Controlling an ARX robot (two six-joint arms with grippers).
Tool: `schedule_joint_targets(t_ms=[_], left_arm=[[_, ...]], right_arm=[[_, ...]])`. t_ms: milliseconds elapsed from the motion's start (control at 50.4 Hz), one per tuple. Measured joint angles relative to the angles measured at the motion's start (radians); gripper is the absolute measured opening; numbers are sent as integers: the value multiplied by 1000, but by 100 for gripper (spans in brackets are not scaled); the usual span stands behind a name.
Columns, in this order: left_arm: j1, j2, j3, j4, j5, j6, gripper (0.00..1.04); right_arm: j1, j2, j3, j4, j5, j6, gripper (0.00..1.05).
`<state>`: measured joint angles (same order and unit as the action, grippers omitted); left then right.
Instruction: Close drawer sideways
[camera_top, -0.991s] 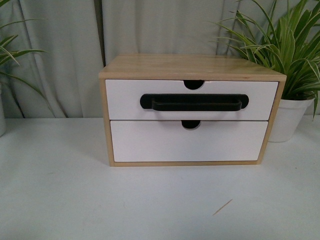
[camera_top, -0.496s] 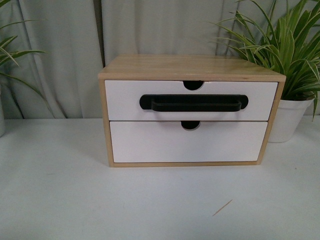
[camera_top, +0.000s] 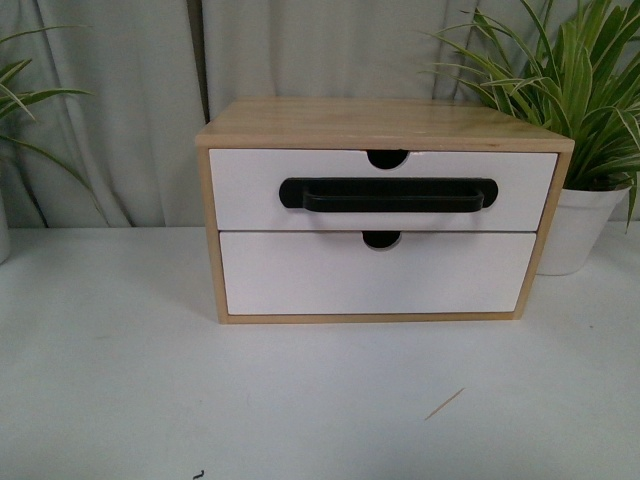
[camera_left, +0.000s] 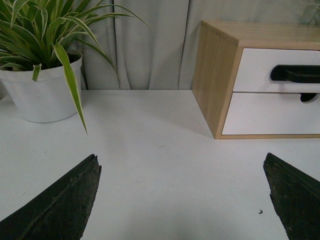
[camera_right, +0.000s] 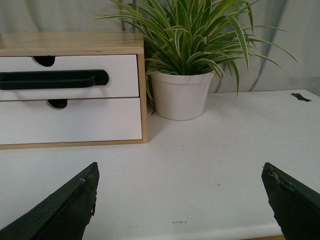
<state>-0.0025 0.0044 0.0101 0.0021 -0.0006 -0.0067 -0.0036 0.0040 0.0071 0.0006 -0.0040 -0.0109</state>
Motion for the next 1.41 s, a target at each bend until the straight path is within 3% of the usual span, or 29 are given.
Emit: schedule_joint_targets(t_ms=[1407], left_arm=[[0, 0, 0, 0, 0, 0, 99]], right_arm=[[0, 0, 0, 0, 0, 0, 96]])
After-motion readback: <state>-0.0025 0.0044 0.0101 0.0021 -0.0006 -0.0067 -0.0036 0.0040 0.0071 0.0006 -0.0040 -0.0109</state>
